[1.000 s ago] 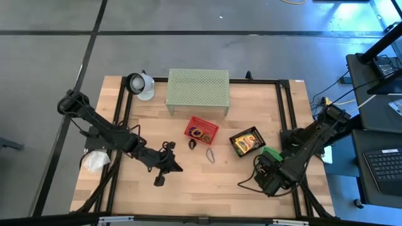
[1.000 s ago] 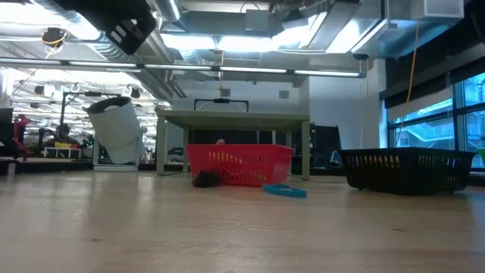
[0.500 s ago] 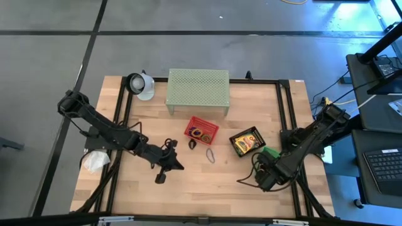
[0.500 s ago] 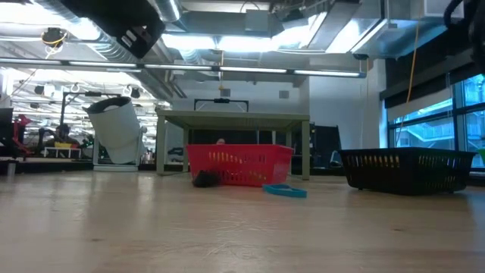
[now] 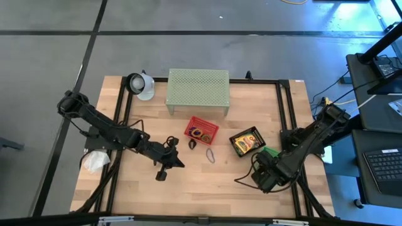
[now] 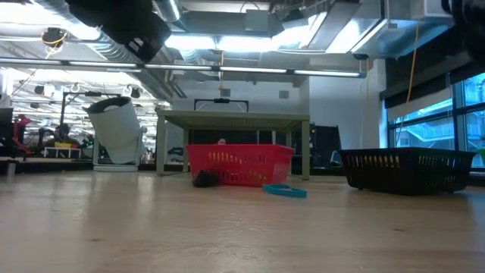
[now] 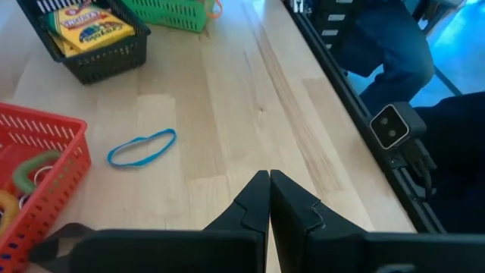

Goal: Pick & Place Office Desk Supplies
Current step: Put the black rubber band into the green bin

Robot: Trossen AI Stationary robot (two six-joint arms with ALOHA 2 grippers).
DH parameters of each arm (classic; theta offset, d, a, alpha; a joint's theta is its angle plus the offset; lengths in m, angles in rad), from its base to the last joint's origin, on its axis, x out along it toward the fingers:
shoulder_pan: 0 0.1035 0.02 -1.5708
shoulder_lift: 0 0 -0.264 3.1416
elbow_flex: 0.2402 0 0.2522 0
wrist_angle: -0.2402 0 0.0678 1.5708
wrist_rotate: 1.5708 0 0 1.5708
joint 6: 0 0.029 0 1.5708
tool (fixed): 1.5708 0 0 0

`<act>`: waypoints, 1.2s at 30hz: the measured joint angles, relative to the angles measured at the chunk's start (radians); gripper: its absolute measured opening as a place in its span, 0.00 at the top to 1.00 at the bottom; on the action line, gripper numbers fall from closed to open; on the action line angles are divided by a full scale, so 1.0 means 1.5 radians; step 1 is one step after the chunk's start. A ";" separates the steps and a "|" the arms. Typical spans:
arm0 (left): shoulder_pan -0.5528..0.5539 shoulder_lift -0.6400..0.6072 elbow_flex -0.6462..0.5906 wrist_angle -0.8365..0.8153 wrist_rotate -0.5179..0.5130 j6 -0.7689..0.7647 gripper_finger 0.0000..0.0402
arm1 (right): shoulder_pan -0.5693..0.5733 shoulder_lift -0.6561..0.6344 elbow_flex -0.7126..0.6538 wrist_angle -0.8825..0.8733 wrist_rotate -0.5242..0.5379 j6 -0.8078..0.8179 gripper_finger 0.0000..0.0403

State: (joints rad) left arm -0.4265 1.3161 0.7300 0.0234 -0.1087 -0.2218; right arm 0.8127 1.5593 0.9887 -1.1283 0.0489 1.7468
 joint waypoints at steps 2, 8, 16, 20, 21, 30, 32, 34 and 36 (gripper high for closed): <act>0.004 0.000 0.000 -0.009 0.006 -0.001 0.99 | 0.000 0.000 0.030 -0.033 0.008 0.000 0.50; 0.015 0.000 0.000 -0.014 0.010 -0.005 0.99 | 0.010 0.000 0.074 -0.114 0.004 0.000 0.55; 0.053 0.006 0.000 -0.023 0.017 -0.008 0.99 | 0.036 0.000 0.081 -0.180 -0.028 0.031 0.62; 0.068 0.017 0.000 -0.041 0.020 -0.013 0.99 | 0.045 0.000 0.089 -0.179 -0.020 0.046 0.64; 0.073 0.024 0.001 -0.044 0.019 -0.010 0.99 | 0.048 0.000 0.097 -0.177 -0.004 0.052 0.64; 0.114 0.079 0.000 -0.068 0.055 -0.024 0.99 | 0.072 0.000 0.170 -0.107 0.131 0.065 0.68; 0.123 0.088 0.000 -0.067 0.054 -0.007 0.99 | 0.072 0.000 0.170 -0.048 0.160 0.048 0.69; 0.133 0.102 0.000 -0.063 0.055 0.013 0.99 | 0.070 0.000 0.170 0.007 0.210 0.020 0.71; 0.144 0.121 0.004 -0.067 0.056 0.026 0.99 | 0.067 0.000 0.170 0.051 0.267 -0.004 0.73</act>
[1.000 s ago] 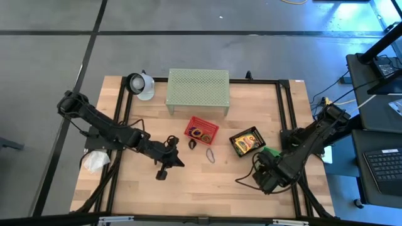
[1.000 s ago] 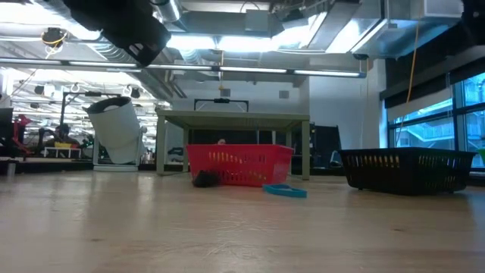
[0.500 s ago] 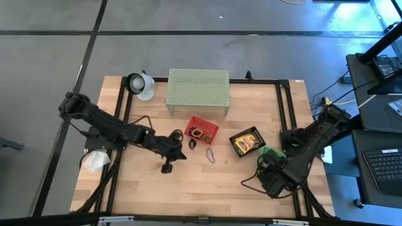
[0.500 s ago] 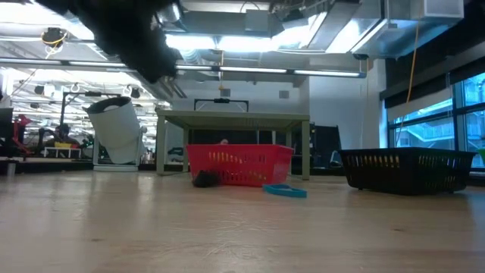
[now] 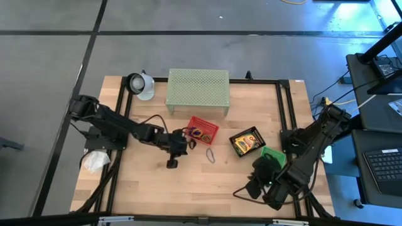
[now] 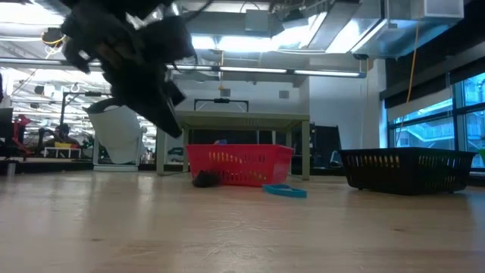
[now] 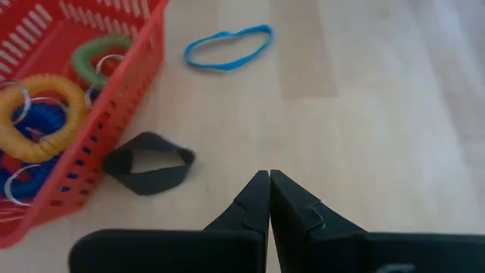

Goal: Pick & Place Office Desk Supplies
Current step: Put the black rubber band into the green bin

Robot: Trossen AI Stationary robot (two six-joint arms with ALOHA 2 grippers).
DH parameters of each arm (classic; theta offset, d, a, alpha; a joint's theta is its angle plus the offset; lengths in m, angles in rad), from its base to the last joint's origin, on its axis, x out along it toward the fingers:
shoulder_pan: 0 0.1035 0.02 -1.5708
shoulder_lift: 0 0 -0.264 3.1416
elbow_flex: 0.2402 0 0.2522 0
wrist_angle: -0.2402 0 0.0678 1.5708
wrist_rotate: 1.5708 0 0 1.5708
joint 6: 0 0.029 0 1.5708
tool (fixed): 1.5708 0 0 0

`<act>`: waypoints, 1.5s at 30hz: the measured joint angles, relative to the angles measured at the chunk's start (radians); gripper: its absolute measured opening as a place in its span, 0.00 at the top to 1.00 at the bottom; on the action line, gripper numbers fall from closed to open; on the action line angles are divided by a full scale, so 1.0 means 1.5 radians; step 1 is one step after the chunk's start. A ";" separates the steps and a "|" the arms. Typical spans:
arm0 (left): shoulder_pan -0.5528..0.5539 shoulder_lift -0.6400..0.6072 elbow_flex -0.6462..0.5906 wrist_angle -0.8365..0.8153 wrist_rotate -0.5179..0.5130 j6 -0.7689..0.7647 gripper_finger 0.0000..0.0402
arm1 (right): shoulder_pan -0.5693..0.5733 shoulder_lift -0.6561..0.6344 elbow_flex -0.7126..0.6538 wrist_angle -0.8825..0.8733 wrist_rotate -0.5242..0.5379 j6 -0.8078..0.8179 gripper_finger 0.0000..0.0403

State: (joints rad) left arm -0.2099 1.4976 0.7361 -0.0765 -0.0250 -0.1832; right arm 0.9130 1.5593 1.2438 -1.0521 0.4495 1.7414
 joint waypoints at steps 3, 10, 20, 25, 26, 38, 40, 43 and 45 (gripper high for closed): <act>0.018 0.031 0.025 -0.011 0.000 0.015 0.98 | -0.002 0.000 0.000 0.032 0.062 -0.033 0.76; 0.022 0.062 0.092 -0.072 -0.007 0.102 0.87 | -0.003 0.000 0.000 0.052 0.141 -0.069 0.84; -0.001 0.128 0.147 -0.190 -0.025 0.213 0.63 | -0.003 0.000 0.000 0.068 0.230 -0.122 0.90; -0.003 0.167 0.190 -0.241 -0.047 0.214 0.59 | -0.003 0.000 0.000 0.092 0.254 -0.154 0.90; -0.003 0.171 0.195 -0.242 -0.050 0.214 0.59 | -0.003 0.000 0.000 0.097 0.252 -0.156 0.90; 0.003 0.180 0.213 -0.233 -0.107 0.251 0.58 | -0.003 0.001 0.000 0.105 0.249 -0.163 0.90; 0.006 0.180 0.213 -0.232 -0.107 0.253 0.58 | -0.003 0.001 0.000 0.109 0.249 -0.169 0.90; 0.012 0.180 0.213 -0.232 -0.100 0.254 0.58 | -0.003 0.001 0.000 0.124 0.249 -0.184 0.90; 0.016 0.181 0.213 -0.232 -0.084 0.254 0.59 | -0.003 0.001 0.000 0.133 0.250 -0.196 0.90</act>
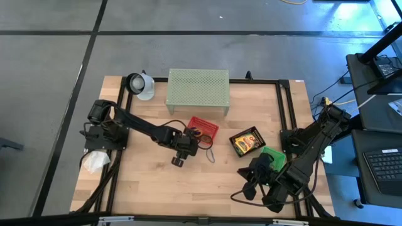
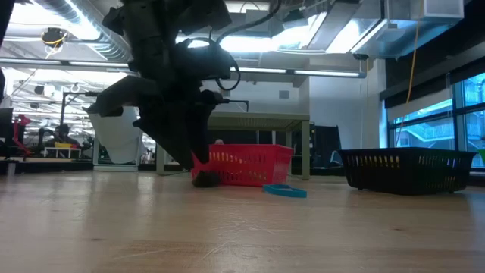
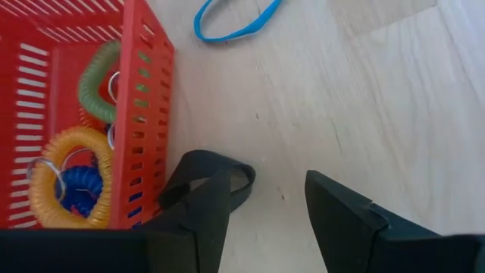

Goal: Pick & Place Office Desk Supplies
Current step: Put the black rubber band into the green bin

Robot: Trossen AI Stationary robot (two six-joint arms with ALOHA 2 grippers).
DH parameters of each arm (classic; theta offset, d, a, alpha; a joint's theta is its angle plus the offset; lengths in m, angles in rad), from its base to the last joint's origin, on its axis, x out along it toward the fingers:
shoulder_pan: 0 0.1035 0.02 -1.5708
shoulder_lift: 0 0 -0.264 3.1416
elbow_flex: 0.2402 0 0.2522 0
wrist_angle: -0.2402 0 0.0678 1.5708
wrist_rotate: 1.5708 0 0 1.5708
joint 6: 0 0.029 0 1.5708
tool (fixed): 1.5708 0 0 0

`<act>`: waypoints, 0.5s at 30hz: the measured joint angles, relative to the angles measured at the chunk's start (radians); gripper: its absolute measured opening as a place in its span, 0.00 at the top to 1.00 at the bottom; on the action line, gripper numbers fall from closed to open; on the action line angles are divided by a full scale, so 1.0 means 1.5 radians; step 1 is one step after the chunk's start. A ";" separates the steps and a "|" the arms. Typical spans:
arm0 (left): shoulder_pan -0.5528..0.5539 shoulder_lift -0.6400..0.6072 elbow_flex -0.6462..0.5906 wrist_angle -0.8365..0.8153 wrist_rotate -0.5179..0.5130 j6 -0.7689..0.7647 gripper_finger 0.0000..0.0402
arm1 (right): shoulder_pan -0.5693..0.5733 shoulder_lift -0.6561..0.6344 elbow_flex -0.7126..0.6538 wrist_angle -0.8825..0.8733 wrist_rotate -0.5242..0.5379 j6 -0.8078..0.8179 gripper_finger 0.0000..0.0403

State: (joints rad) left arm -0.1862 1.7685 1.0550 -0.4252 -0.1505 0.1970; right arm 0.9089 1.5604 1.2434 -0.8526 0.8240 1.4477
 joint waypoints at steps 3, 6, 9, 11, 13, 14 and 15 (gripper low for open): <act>0.003 0.012 0.000 -0.001 0.009 0.001 0.59 | 0.000 0.000 0.000 0.009 0.002 -0.012 0.90; 0.003 0.028 0.001 0.012 0.009 0.006 0.59 | 0.000 0.000 0.000 0.015 0.004 -0.014 0.90; 0.003 0.044 0.003 0.010 0.004 0.005 0.59 | 0.000 0.000 0.000 0.017 0.004 -0.014 0.90; 0.003 0.053 0.009 0.009 -0.003 0.004 0.59 | 0.000 0.000 0.000 0.021 0.004 -0.014 0.90; 0.003 0.057 0.014 0.006 -0.005 0.004 0.59 | 0.000 0.000 0.000 0.024 0.004 -0.014 0.90; 0.003 0.057 0.014 0.007 -0.006 0.002 0.59 | 0.000 0.000 0.000 0.025 0.004 -0.016 0.90; 0.004 0.057 0.014 0.008 -0.005 0.000 0.60 | 0.000 0.000 0.000 0.026 0.004 -0.016 0.90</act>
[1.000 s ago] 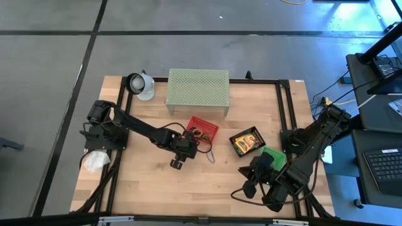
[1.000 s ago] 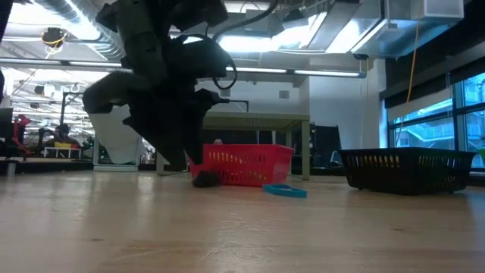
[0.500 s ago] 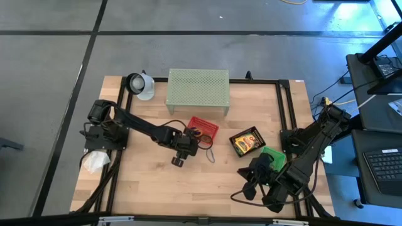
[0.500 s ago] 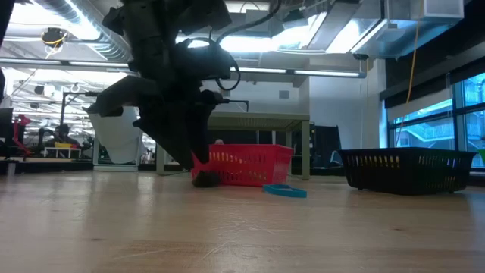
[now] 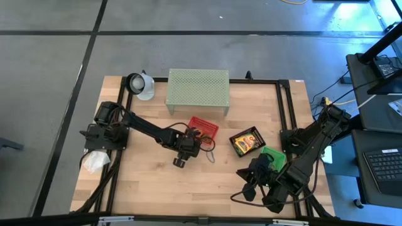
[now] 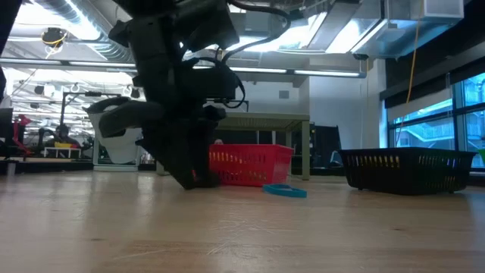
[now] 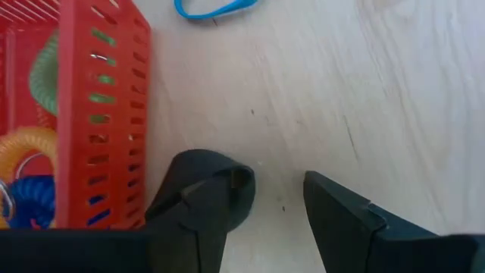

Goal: Pick & Place Office Desk Supplies
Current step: Put the black rubber band into the green bin

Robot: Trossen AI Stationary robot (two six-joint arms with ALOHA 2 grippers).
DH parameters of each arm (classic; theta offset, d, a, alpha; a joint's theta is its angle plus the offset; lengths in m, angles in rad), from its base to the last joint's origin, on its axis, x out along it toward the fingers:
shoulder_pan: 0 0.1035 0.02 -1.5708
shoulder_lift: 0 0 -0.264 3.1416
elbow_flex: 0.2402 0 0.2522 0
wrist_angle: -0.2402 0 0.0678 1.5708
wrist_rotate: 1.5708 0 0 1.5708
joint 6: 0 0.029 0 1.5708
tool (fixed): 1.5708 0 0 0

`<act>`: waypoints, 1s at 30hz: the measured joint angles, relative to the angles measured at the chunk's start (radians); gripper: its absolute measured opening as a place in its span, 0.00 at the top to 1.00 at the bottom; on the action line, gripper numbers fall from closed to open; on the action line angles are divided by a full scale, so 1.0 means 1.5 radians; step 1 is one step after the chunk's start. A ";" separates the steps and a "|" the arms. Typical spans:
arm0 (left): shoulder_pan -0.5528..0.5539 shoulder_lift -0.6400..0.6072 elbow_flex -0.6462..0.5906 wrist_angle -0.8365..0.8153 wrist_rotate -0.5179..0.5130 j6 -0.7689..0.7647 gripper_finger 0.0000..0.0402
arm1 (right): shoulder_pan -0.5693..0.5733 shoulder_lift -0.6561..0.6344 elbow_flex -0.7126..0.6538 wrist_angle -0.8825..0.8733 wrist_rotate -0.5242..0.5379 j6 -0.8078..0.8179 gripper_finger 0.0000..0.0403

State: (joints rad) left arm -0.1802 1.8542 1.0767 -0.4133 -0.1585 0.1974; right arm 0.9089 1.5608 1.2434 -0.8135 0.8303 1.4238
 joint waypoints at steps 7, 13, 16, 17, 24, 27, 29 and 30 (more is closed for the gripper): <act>0.003 0.003 0.000 0.017 -0.005 -0.041 0.74 | 0.000 0.000 0.000 0.005 0.000 0.000 0.90; 0.003 0.003 0.000 0.016 -0.005 -0.063 0.97 | 0.000 0.000 0.000 0.010 0.000 -0.001 0.90; 0.000 0.003 0.000 0.014 0.001 -0.082 0.99 | 0.000 0.000 0.000 0.014 0.000 -0.001 0.90; -0.001 0.003 0.000 0.014 0.001 -0.091 0.99 | 0.000 0.000 0.000 0.014 0.000 -0.001 0.90; -0.020 0.000 0.000 -0.004 0.033 -0.151 0.99 | 0.000 0.000 0.000 0.017 0.000 -0.002 0.90; -0.037 -0.020 -0.001 -0.015 0.075 -0.184 0.99 | 0.000 0.000 0.000 0.022 -0.001 -0.012 0.90; -0.046 -0.042 -0.001 -0.011 0.093 -0.207 0.99 | 0.000 0.000 0.000 0.033 -0.004 -0.033 0.90; -0.050 -0.055 -0.001 -0.006 0.091 -0.218 0.99 | 0.000 0.000 0.000 0.044 -0.005 -0.050 0.90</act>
State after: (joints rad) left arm -0.2556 1.7712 1.0756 -0.4222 -0.0222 -0.1300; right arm 0.9089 1.5608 1.2434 -0.7478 0.8227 1.3483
